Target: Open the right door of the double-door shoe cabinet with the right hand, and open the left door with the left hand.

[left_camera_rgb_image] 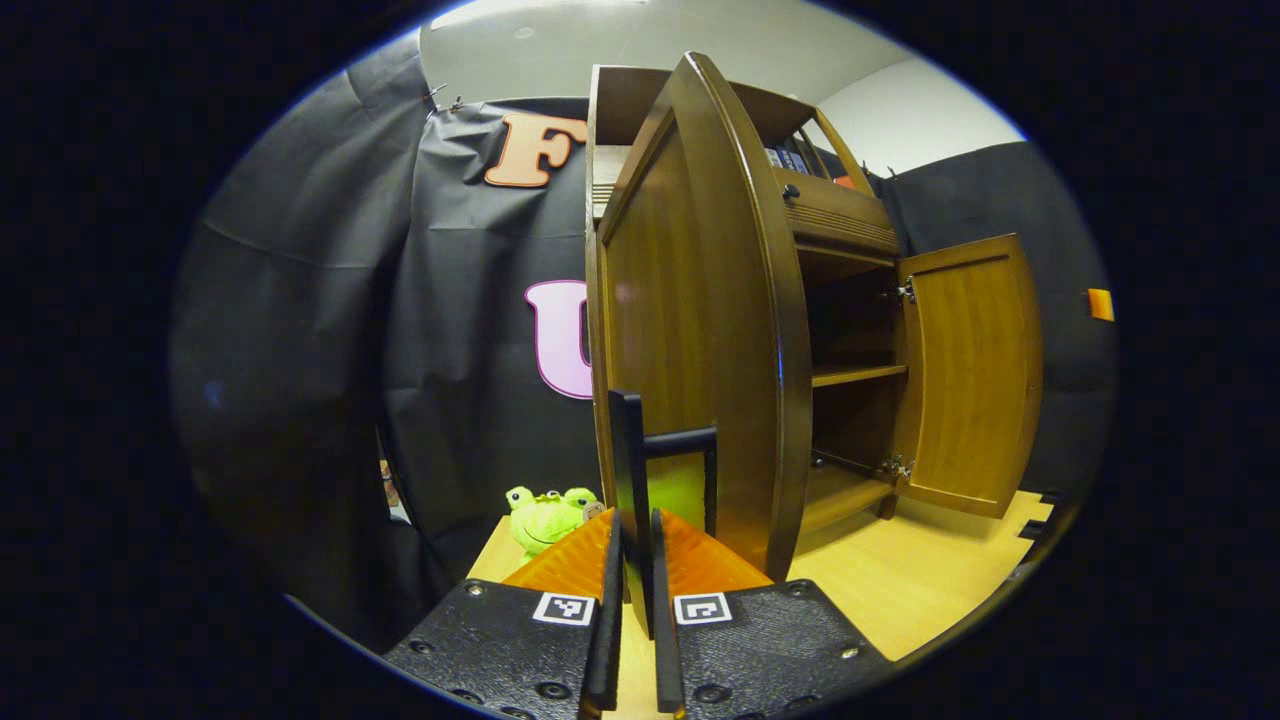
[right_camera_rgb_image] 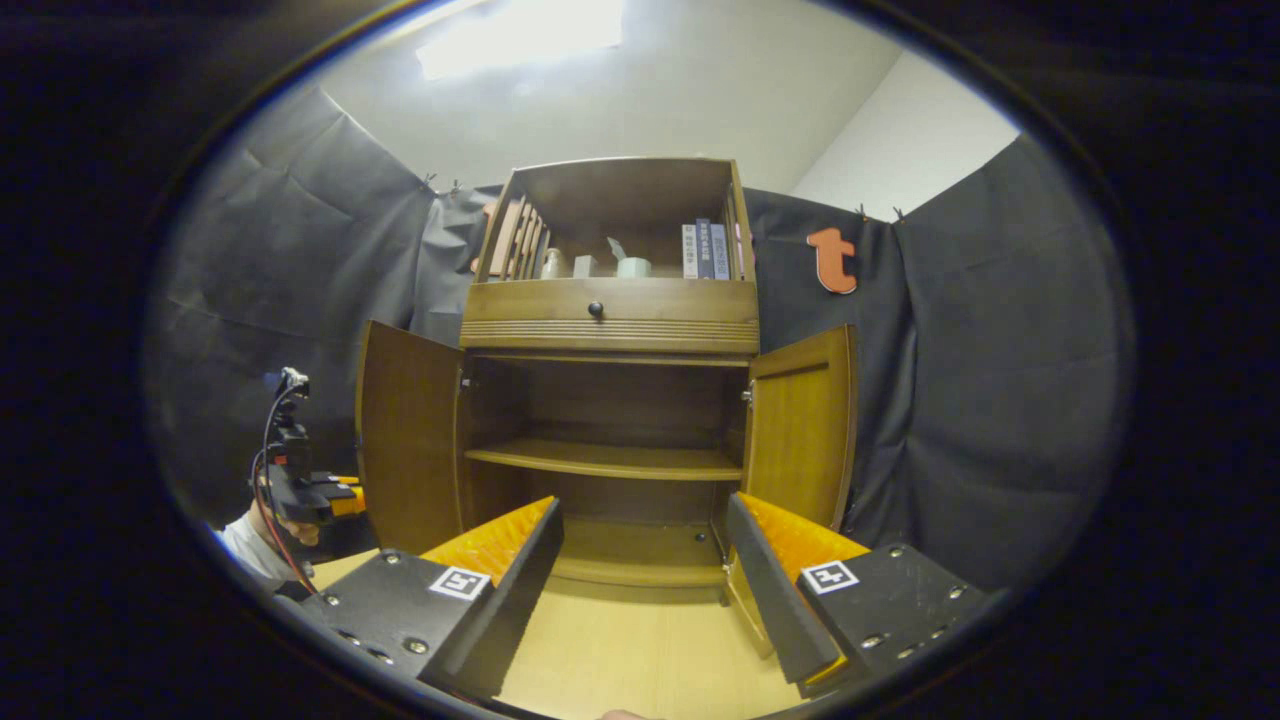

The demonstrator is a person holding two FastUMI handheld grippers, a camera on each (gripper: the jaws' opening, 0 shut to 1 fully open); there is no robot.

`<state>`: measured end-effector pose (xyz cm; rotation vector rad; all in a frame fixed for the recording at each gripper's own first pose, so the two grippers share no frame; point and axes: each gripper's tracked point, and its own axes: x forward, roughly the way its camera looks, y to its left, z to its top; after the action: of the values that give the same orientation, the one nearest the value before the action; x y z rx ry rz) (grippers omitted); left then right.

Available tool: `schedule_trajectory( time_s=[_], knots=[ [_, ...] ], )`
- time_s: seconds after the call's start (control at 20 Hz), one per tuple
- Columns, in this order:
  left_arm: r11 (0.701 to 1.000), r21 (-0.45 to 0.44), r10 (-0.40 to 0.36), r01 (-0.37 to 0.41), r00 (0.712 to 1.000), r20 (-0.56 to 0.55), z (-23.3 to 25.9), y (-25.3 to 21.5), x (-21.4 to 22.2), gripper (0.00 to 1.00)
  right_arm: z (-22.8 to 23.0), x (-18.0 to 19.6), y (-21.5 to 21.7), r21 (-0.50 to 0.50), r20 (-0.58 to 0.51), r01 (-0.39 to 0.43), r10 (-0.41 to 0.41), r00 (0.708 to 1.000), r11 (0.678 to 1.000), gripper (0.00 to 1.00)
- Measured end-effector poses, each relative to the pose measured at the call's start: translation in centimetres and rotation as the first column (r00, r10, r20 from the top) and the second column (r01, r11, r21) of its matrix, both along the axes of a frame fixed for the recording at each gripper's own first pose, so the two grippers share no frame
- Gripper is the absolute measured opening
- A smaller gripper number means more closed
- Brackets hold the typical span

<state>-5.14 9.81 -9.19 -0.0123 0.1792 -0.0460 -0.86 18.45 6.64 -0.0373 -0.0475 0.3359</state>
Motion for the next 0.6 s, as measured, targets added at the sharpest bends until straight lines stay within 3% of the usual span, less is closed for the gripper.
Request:
schedule_trajectory(
  time_s=[0.35, 0.45, 0.6],
  knots=[
    [0.995, -0.052, -0.089, 0.088, 0.996, -0.010, -0.3, 3.7, 0.2, 0.17, 1.3, -0.4, 3.5, 0.046, 0.026, -0.052, 0.051, 0.998, 0.998, 0.94],
    [0.991, -0.073, -0.110, 0.108, 0.994, -0.019, -0.4, 4.5, 0.3, 0.23, 1.5, -0.5, 4.4, 0.055, 0.033, -0.067, 0.066, 0.997, 0.996, 0.98],
    [0.989, -0.071, -0.135, 0.133, 0.991, -0.022, -0.6, 5.7, 0.5, 0.48, 1.4, -0.4, 4.9, 0.047, 0.036, -0.062, 0.060, 0.998, 0.997, 0.97]
  ],
)
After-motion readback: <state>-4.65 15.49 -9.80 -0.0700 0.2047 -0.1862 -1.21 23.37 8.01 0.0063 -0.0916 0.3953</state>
